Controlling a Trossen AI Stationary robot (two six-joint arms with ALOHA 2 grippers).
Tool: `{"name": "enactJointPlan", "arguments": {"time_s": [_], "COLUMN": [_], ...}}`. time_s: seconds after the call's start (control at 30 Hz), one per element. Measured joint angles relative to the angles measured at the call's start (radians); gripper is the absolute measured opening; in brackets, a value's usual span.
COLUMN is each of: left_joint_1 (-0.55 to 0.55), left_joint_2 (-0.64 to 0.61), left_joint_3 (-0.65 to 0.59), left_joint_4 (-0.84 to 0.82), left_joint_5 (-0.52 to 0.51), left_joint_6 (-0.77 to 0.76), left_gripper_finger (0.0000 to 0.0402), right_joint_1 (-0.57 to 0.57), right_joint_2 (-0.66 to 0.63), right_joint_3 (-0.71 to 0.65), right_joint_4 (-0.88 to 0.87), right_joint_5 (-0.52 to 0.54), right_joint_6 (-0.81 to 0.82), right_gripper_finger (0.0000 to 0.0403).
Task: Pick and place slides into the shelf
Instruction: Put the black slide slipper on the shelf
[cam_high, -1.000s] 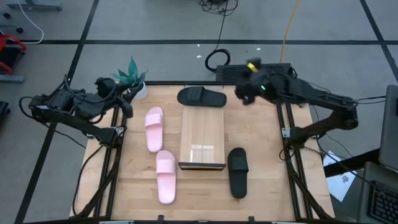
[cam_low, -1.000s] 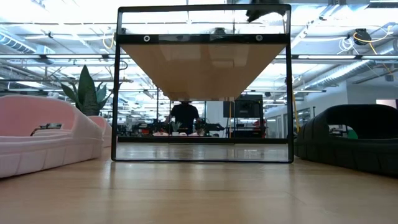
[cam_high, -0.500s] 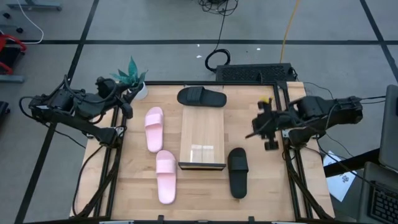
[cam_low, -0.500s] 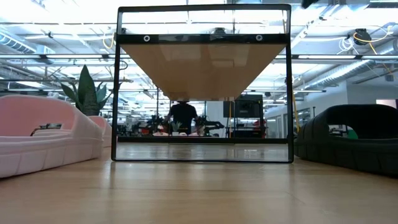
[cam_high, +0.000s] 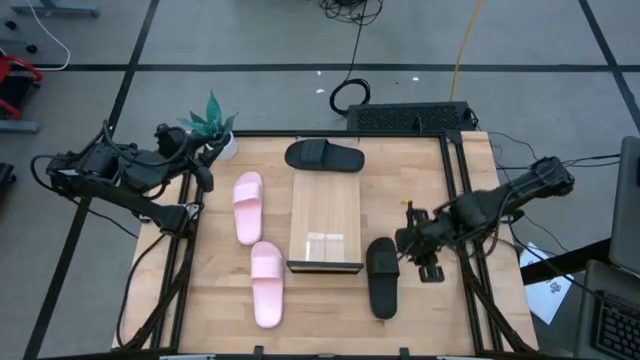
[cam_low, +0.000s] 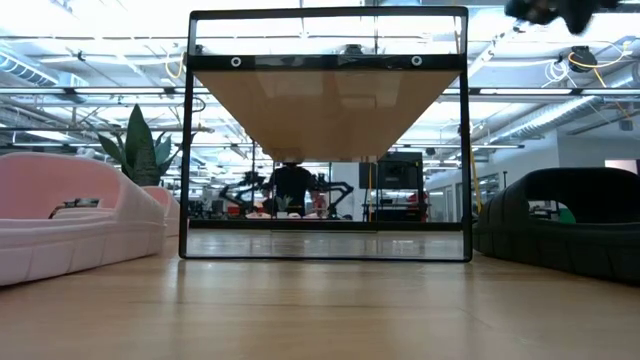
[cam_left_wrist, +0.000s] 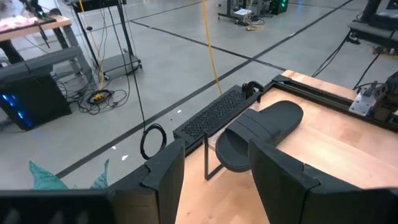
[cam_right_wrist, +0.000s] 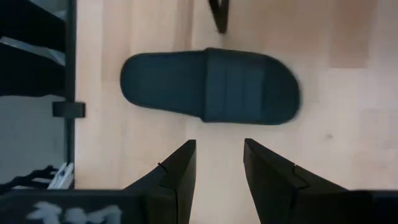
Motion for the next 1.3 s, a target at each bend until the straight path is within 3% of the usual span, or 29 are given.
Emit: {"name": "enactJointPlan", "arguments": {"time_s": [0.4, 0.8, 1.3], "left_joint_1": [0.0, 0.0, 0.0], "left_joint_2": [0.0, 0.0, 0.0], "left_joint_3": [0.0, 0.0, 0.0], "left_joint_4": [0.0, 0.0, 0.0], "left_joint_5": [0.0, 0.0, -0.001], "left_joint_6": [0.107, 0.11, 0.208], "left_gripper_finger": [0.0182, 0.0182, 0.0182], "right_joint_1": [0.065, 0.064, 0.088], "right_joint_2": [-0.011, -0.008, 0.044], "right_joint_3": [-0.268, -0.384, -0.399], "right_joint_4": [0.428, 0.476, 0.492], "right_joint_5": [0.005, 0.063, 0.081], "right_joint_6": [0.182, 0.181, 0.281], "right_gripper_finger": [0.0125, 0.0125, 0.0126]}}
